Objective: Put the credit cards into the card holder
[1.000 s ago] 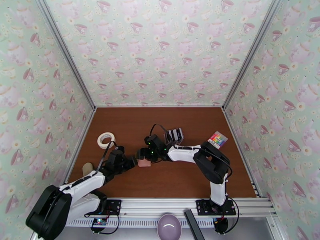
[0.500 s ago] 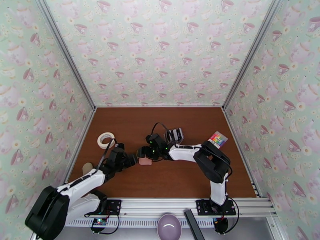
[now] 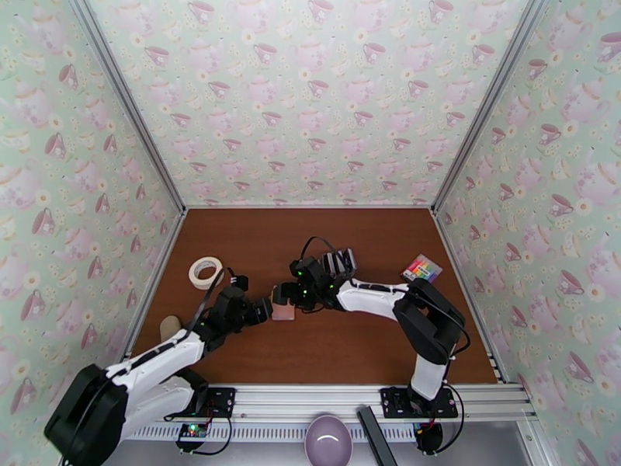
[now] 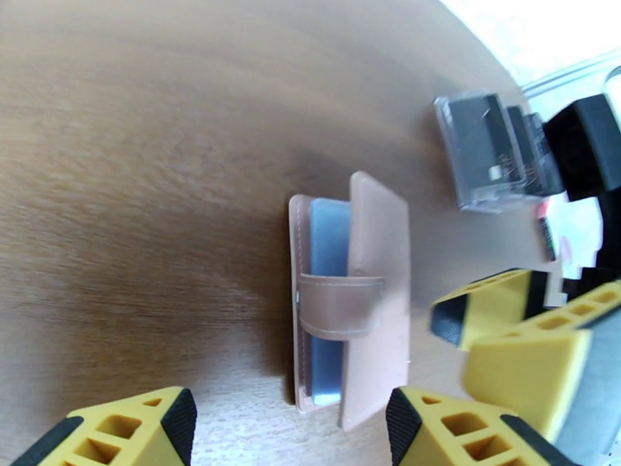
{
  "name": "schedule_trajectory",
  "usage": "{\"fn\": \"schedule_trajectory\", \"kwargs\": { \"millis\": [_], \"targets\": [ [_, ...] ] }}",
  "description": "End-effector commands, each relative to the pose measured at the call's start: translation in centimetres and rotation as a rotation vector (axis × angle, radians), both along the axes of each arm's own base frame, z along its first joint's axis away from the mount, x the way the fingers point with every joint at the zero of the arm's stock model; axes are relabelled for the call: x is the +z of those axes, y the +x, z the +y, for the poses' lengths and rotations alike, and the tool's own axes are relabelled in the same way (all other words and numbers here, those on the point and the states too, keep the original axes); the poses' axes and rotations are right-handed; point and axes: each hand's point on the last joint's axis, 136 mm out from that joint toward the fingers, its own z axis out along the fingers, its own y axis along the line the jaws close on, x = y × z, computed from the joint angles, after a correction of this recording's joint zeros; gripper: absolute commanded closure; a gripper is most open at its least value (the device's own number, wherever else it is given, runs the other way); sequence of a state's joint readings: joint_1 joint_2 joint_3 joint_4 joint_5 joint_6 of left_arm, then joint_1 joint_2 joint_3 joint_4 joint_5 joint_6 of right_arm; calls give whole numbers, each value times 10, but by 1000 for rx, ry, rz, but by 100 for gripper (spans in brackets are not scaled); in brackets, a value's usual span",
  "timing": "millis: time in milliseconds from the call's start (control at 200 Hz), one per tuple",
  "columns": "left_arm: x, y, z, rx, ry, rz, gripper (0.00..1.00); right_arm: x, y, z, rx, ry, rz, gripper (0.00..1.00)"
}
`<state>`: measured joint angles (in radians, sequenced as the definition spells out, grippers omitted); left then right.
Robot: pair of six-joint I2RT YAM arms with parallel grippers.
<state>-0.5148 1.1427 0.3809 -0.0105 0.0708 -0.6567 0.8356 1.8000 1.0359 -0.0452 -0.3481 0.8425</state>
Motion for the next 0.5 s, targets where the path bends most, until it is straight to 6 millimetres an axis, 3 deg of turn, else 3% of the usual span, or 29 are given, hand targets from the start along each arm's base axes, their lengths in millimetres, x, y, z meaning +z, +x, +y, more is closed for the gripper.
{"fn": "schedule_trajectory", "kwargs": {
  "millis": [0, 120, 215, 396, 491],
  "targets": [
    [13, 14, -16, -46, -15, -50, 30, -4, 5, -17, -39, 21, 8, 25],
    [16, 18, -20, -50, -16, -68, 29, -18, 7, -29, -45, 23, 11, 27],
    [13, 19, -18, -45, 26, -50, 29, -27, 4, -27, -26, 39, 28, 31],
    [-8, 19, -18, -65, 104, 38, 31, -39, 1, -20, -9, 74, 56, 35],
    [-24, 17, -18, -70, 149, 106, 37, -43, 2, -18, -9, 77, 59, 37]
  ]
}}
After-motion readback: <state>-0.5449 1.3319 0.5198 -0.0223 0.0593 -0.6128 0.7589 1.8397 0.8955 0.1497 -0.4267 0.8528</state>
